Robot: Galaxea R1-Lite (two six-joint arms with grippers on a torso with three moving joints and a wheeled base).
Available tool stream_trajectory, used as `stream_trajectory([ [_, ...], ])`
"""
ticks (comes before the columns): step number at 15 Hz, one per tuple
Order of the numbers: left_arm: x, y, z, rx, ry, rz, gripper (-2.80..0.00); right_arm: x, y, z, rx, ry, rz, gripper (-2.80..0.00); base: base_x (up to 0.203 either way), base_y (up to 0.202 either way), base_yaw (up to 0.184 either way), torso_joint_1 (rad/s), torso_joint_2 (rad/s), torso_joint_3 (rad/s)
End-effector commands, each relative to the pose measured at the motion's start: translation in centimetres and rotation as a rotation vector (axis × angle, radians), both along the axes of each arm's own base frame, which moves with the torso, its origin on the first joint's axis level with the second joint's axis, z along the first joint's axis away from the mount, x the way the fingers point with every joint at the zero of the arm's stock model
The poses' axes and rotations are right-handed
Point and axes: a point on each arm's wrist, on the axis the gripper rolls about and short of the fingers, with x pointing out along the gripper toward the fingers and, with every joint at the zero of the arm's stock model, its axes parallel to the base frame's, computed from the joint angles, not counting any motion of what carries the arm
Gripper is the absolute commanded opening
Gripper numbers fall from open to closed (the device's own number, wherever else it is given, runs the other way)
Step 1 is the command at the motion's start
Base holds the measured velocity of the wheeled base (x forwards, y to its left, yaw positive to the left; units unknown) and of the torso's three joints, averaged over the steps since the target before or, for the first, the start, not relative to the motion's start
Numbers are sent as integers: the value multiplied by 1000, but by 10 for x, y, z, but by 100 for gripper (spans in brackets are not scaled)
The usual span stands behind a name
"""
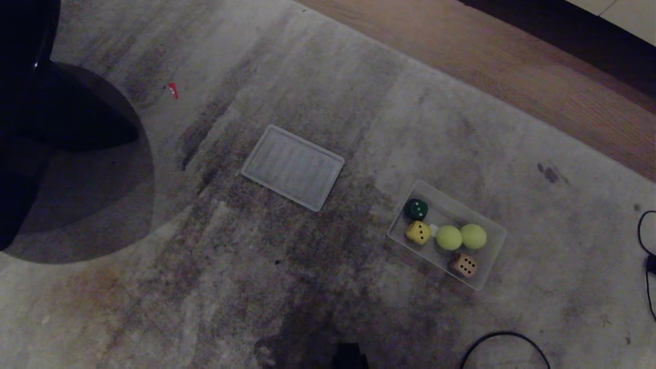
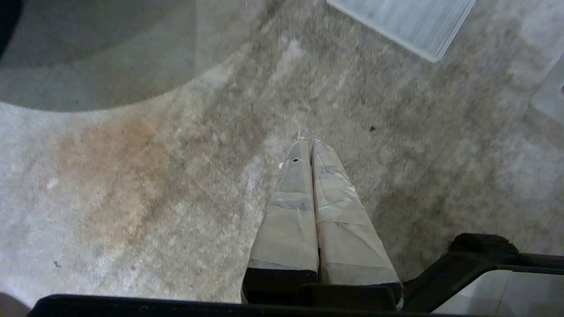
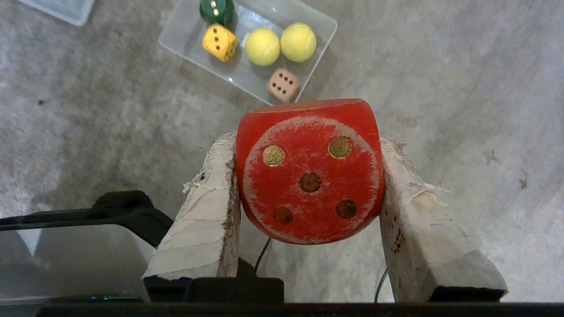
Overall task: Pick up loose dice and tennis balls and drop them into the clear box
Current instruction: Put the toys in the box
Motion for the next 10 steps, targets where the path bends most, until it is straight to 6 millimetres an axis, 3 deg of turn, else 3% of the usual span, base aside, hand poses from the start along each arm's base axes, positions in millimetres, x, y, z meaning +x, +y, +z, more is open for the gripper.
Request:
stream_trajectory([
  [1, 0, 0, 0, -2, 3, 1, -280, 0, 0, 0, 0, 2, 0, -280, 0, 0, 0, 6, -6, -198],
  [10, 0, 0, -1, 1, 4, -1, -280, 0, 0, 0, -4, 4, 8, -280, 0, 0, 0, 4, 2, -199],
])
